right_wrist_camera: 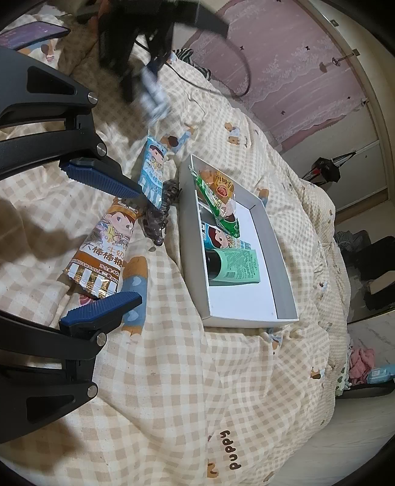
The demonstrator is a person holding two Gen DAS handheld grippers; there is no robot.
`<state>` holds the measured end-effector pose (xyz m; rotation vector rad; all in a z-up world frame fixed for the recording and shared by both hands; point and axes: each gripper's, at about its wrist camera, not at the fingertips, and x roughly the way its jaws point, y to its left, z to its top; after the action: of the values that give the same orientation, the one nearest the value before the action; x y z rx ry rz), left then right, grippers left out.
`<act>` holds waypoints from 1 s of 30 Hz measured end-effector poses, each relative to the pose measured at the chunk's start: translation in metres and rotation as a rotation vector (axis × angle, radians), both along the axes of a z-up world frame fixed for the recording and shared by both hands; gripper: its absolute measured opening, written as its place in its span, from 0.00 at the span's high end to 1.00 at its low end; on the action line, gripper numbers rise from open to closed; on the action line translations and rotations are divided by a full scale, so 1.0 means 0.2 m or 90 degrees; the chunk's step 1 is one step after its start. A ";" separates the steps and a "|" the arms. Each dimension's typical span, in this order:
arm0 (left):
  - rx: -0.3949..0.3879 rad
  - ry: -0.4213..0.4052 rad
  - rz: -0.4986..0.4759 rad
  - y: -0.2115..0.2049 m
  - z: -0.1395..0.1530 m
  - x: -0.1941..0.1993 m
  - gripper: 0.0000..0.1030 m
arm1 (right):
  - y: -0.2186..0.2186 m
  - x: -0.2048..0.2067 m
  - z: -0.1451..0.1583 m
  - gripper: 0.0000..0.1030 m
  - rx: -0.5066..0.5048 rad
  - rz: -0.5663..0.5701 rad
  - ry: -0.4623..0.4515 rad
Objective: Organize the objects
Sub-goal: 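Lift the grey-white bar up with the left gripper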
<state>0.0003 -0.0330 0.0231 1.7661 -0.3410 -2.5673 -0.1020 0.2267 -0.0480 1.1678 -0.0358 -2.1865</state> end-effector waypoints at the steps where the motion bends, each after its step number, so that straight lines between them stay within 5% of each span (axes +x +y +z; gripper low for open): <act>1: 0.003 0.016 0.009 0.01 0.05 0.00 0.52 | 0.00 0.00 0.00 0.37 0.000 0.000 -0.001; 9: 0.128 0.122 0.109 -0.30 0.29 0.20 0.52 | -0.01 -0.01 -0.02 0.37 0.008 0.002 -0.011; 13: 0.215 0.222 0.162 -0.38 0.26 0.19 0.52 | -0.01 -0.01 -0.03 0.37 0.008 0.003 -0.015; 19: 0.361 0.216 0.208 -0.38 0.10 -0.10 0.52 | -0.02 -0.01 -0.03 0.37 0.014 0.004 -0.007; 23: 0.351 0.240 0.196 -0.35 0.01 -0.15 0.52 | -0.03 -0.01 -0.03 0.37 0.022 0.002 -0.006; 26: 0.383 0.191 0.223 -0.37 -0.11 -0.15 0.52 | -0.04 -0.01 -0.04 0.37 0.031 -0.001 -0.005; 30: 0.338 0.144 0.252 -0.35 -0.18 -0.18 0.52 | -0.05 0.00 -0.04 0.37 0.043 -0.002 -0.001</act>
<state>-0.0366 -0.1038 -0.0130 1.4215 0.6804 -2.6540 -0.1028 0.2166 -0.0554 1.2068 0.0364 -2.2044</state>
